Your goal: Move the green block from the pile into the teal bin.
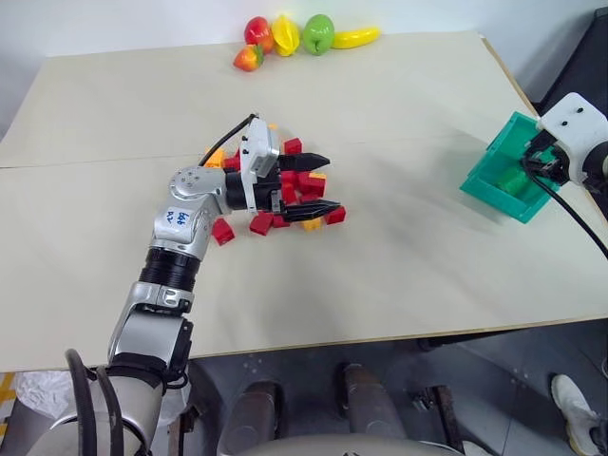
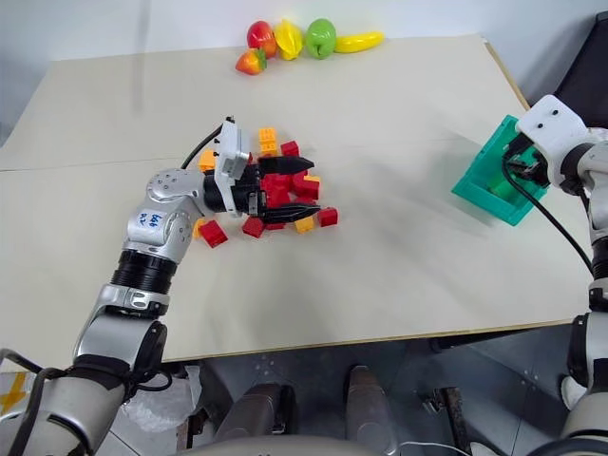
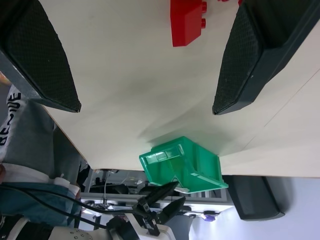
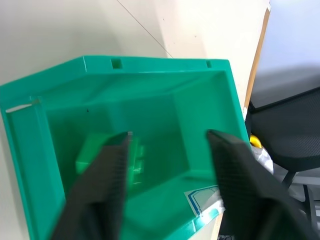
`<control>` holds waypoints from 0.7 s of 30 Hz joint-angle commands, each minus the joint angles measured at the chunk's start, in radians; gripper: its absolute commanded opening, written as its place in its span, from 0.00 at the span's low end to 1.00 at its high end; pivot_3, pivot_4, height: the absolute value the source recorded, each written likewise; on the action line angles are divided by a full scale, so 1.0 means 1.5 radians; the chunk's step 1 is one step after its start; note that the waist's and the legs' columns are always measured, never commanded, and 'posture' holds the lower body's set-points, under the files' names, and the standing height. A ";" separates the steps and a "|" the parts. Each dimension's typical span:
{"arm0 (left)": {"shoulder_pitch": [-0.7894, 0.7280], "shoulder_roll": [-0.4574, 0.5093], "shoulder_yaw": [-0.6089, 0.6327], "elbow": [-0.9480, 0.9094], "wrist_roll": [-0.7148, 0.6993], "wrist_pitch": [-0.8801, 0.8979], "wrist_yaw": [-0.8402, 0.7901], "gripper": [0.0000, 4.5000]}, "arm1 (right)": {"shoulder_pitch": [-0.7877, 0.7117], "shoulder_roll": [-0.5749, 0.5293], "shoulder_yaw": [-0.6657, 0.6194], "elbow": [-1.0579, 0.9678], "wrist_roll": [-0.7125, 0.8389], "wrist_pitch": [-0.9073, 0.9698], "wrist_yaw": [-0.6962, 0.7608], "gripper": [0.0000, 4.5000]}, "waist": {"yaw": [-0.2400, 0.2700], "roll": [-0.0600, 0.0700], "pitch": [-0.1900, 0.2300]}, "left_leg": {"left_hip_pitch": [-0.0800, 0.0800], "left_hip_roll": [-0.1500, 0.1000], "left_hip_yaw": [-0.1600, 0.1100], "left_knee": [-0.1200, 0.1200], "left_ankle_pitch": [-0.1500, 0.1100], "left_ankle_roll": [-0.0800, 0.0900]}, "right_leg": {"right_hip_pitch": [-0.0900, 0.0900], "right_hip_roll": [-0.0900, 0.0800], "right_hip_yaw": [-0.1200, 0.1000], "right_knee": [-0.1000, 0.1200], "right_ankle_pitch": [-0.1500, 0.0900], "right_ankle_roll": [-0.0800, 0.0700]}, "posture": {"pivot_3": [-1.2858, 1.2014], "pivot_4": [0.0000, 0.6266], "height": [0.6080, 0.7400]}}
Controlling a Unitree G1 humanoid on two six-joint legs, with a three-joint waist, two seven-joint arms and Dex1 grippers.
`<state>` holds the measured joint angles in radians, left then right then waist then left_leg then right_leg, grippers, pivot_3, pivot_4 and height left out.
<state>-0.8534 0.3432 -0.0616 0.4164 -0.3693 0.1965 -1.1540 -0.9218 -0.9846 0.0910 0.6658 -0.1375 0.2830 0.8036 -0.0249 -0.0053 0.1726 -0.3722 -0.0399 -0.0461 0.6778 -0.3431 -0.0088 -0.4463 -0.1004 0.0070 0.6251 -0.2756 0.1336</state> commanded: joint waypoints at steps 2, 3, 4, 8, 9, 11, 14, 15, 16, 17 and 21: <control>0.050 0.045 0.037 -0.099 -0.040 0.051 -0.004 1.00 | 0.006 0.001 -0.053 -0.096 0.084 0.030 0.093 0.95 | -0.003 0.000 0.000 | 0.000 0.001 0.000 0.000 0.000 0.000 | 0.000 0.000 0.000 0.000 0.000 0.000 | 0.52 0.24 1.00; 0.071 0.061 0.043 -0.119 -0.042 0.056 -0.006 1.00 | 0.021 0.005 -0.058 -0.125 0.109 0.044 0.124 0.99 | -0.003 0.000 0.000 | 0.000 0.001 -0.001 0.000 0.000 0.000 | 0.000 0.001 0.001 0.000 0.000 0.000 | 0.52 0.24 1.00; 0.087 0.074 0.048 -0.133 -0.044 0.057 -0.007 1.00 | 0.034 0.008 -0.062 -0.150 0.128 0.055 0.146 0.99 | -0.003 0.000 0.000 | 0.000 0.001 -0.002 0.000 0.000 0.000 | 0.000 0.001 0.001 0.000 0.000 0.000 | 0.52 0.24 1.00; 0.159 0.129 0.096 -0.169 -0.043 0.067 0.021 1.00 | 0.096 0.030 -0.076 -0.258 0.221 0.100 0.231 0.99 | 0.000 0.000 0.000 | 0.000 0.002 -0.005 0.001 0.000 0.000 | 0.000 0.000 0.001 0.001 0.000 0.000 | 0.52 0.24 1.00; 0.186 0.151 0.117 -0.175 -0.035 0.073 0.045 1.00 | 0.119 0.045 -0.078 -0.293 0.256 0.101 0.260 0.99 | 0.000 0.000 0.000 | 0.000 0.002 -0.005 0.001 0.000 0.000 | 0.000 0.000 0.001 0.001 0.000 0.000 | 0.52 0.24 1.00; 0.226 0.176 0.144 -0.192 -0.028 0.081 0.085 1.00 | 0.151 0.064 -0.079 -0.330 0.291 0.087 0.296 0.99 | -0.001 0.000 0.000 | 0.000 0.002 -0.006 0.001 -0.001 0.000 | 0.001 0.000 0.001 0.001 0.000 0.000 | 0.52 0.24 1.00; 0.308 0.208 0.208 -0.244 -0.053 0.108 0.126 1.00 | 0.207 0.115 -0.078 -0.346 0.331 0.025 0.340 0.99 | 0.000 0.000 0.000 | 0.000 0.002 -0.006 0.002 -0.001 0.000 | 0.000 -0.001 0.001 0.001 0.000 0.000 | 0.52 0.24 1.00; 0.339 0.221 0.221 -0.260 -0.049 0.091 0.120 1.00 | 0.222 0.127 -0.075 -0.347 0.339 0.015 0.351 0.99 | 0.000 0.000 0.000 | 0.000 0.002 -0.007 0.002 -0.001 0.000 | 0.001 -0.001 0.000 0.001 0.000 0.000 | 0.52 0.24 1.00; 0.369 0.230 0.234 -0.276 -0.050 0.076 0.113 1.00 | 0.233 0.139 -0.074 -0.343 0.344 0.001 0.360 0.99 | 0.001 0.000 0.000 | 0.000 0.002 -0.007 0.002 -0.001 0.001 | 0.001 -0.001 0.000 0.001 0.000 0.000 | 0.52 0.24 1.00; 0.394 0.237 0.249 -0.287 -0.060 0.085 0.111 1.00 | 0.240 0.151 -0.075 -0.335 0.345 -0.018 0.364 0.99 | 0.003 0.000 0.000 | 0.000 0.001 -0.007 0.002 -0.002 0.001 | 0.001 -0.001 0.000 0.001 0.000 0.000 | 0.52 0.24 1.00; 0.479 0.249 0.312 -0.320 -0.091 0.091 0.113 1.00 | 0.243 0.180 -0.071 -0.302 0.339 -0.050 0.363 0.99 | 0.011 0.000 0.000 | 0.000 0.000 -0.007 0.003 -0.002 0.001 | 0.001 -0.003 0.000 0.000 0.000 0.000 | 0.52 0.24 1.00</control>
<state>-0.1529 0.6940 0.3578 -0.0154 -0.4748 0.3379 -0.9843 -0.5450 -0.7191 0.0032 0.2110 0.3558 0.2373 1.3412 -0.0091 -0.0048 0.1729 -0.3714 -0.0396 -0.0565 0.6821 -0.3460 -0.0069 -0.4447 -0.1050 0.0073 0.6238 -0.2753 0.1342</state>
